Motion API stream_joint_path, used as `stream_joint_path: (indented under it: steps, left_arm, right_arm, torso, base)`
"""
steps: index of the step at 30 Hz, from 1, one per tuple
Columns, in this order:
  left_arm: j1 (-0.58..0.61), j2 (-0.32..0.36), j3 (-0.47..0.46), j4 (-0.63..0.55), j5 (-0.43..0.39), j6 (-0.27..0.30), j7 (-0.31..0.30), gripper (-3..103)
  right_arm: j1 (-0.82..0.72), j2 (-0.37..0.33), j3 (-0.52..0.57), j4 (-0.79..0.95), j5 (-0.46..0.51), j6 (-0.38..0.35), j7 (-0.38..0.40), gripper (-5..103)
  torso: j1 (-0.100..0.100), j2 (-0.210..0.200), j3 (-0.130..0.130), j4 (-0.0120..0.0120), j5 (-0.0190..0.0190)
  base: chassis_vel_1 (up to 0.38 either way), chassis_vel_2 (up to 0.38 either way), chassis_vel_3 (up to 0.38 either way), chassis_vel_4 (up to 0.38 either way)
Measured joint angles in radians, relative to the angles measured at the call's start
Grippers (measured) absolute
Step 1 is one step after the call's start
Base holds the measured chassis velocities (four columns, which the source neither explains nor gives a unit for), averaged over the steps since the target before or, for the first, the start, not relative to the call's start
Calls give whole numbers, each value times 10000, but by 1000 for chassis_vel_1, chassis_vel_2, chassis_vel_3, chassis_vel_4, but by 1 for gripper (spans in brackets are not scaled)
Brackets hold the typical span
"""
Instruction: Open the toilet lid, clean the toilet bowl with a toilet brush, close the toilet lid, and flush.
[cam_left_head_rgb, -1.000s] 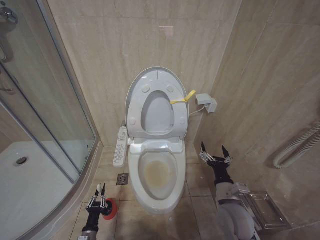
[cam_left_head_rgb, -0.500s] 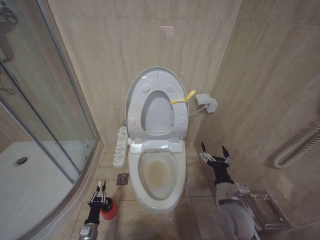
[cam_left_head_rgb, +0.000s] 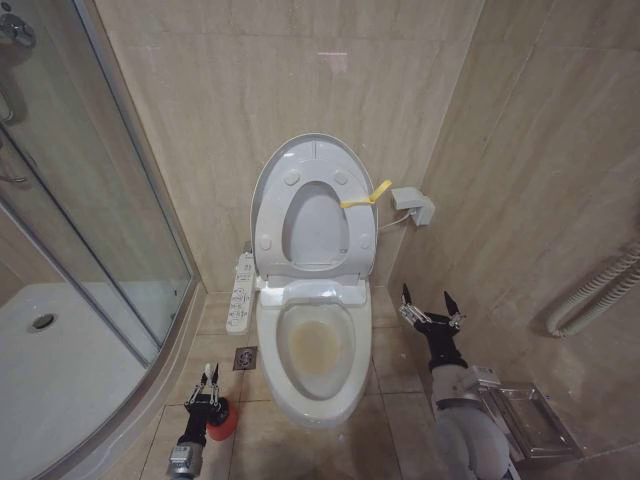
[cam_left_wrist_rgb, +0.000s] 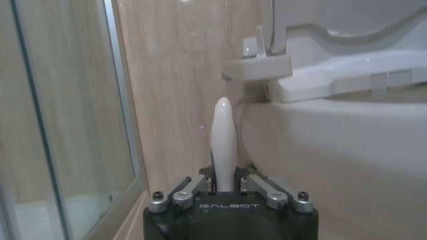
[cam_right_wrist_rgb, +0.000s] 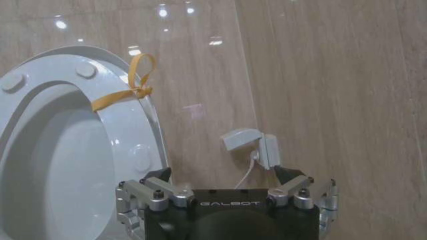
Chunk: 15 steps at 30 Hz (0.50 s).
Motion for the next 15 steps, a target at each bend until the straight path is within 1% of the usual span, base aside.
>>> stream_joint_path:
  steps: [1, 5, 8, 10, 12, 15]
  left_arm:
    - [0, 0, 0, 0, 0, 0, 0, 19]
    - [-265, 54, 6, 676, 15, -1, 161, 19]
    - [-270, 52, 28, 771, 29, 9, 125, 19]
    - [-229, 49, 70, 754, 31, 81, 24, 19]
    - [-102, 36, 113, 588, 5, 303, -129, 19]
    - [-42, 26, 113, 459, -5, 357, -162, 19]
  right_arm:
    - [0, 0, 0, 0, 0, 0, 0, 100]
    - [0, 0, 0, 0, 0, 0, 0, 100]
    - [0, 0, 0, 0, 0, 0, 0, 100]
    - [0, 0, 0, 0, 0, 0, 0, 100]
    - [0, 0, 0, 0, 0, 0, 0, 100]
    - [0, 0, 0, -1, 0, 0, 0, 100]
  torso:
    - [0, 0, 0, 0, 0]
    - [0, 0, 0, 1, 0]
    - [0, 0, 0, 1, 0]
    - [0, 0, 0, -1, 0]
    - [0, 0, 0, 3, 0]
    - [-1, 0, -1, 1, 0]
  base:
    - [0, 0, 0, 0]
    - [0, 0, 0, 0]
    - [0, 0, 0, 0]
    - [0, 0, 0, 0]
    - [0, 0, 0, 0]
    - [0, 0, 0, 0]
